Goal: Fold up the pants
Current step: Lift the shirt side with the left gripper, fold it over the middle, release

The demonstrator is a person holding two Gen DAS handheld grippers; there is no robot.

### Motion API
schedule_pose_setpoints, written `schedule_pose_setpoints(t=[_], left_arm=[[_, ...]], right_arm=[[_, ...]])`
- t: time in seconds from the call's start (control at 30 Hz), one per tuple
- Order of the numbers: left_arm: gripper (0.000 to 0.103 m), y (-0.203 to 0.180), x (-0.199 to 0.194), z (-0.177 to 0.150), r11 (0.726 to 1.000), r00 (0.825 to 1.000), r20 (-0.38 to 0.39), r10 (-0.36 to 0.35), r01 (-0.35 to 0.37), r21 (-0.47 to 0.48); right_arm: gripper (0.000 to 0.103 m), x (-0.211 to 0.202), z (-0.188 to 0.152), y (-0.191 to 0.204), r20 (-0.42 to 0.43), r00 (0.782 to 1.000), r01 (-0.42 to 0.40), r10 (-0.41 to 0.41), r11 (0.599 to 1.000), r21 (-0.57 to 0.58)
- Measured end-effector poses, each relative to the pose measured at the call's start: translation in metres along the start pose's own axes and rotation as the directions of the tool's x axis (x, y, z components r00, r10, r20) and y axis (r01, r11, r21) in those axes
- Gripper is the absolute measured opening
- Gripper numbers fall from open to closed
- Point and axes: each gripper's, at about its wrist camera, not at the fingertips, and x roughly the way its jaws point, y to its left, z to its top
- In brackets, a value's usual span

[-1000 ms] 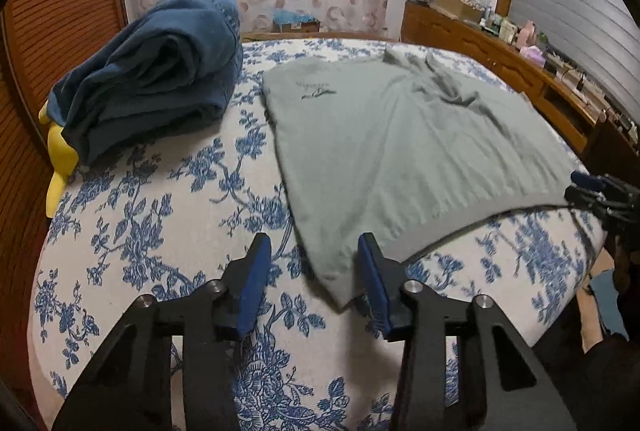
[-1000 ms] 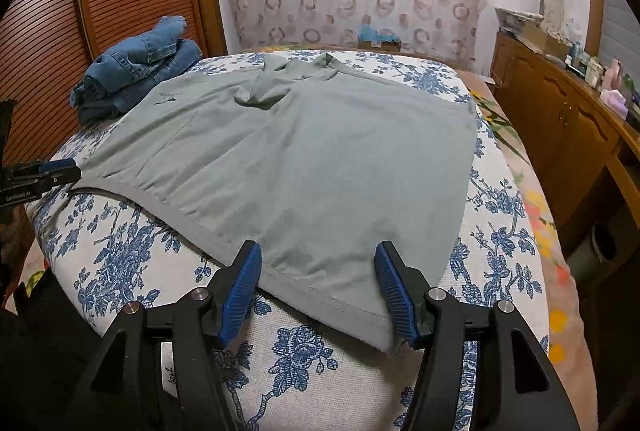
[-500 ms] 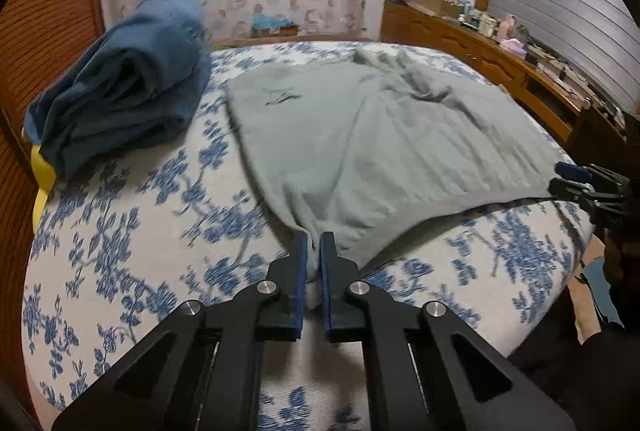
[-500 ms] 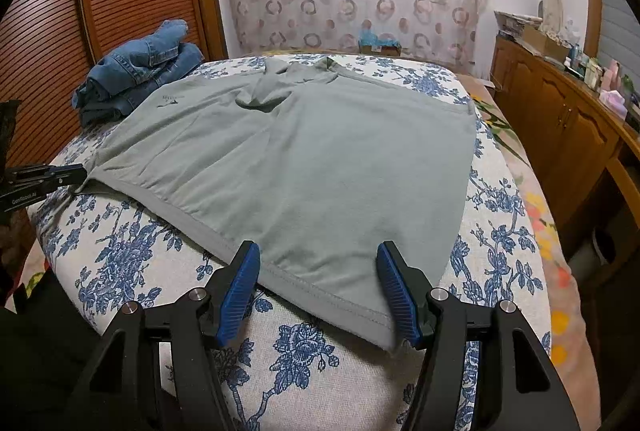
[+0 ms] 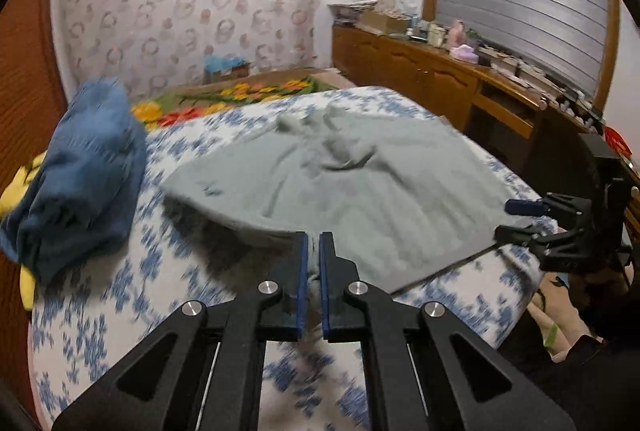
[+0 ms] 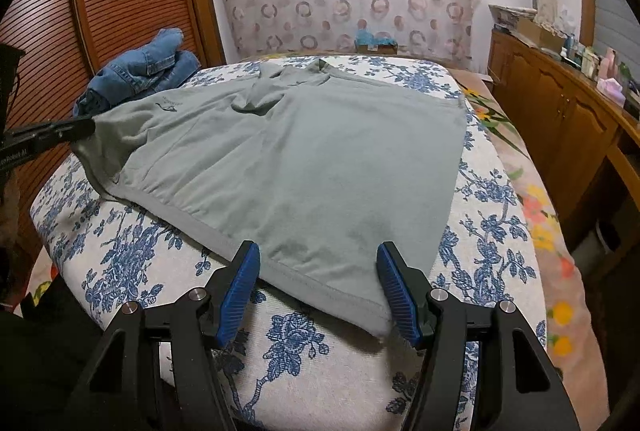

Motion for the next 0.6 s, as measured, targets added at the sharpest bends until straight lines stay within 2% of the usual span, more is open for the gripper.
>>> schedule_pose_setpoints(t=[0.3,0.6], left_arm=[[0.006,-0.042,0.010,0.039,0.994,0.996,0.028,-0.082,0.080,0.077],[0.006,-0.092,0.020,0.068,0.971,0.984,0.019,-0.177,0.172,0.168]], right_arm=[[0.063,-0.011,0.001,-0.006,0.028,0.999,0.020,-0.020,1.000,0.010],[0.063,-0.017,-0.002,-0.012,0.048,0.998,0.043,-0.044,0.999,0.029]])
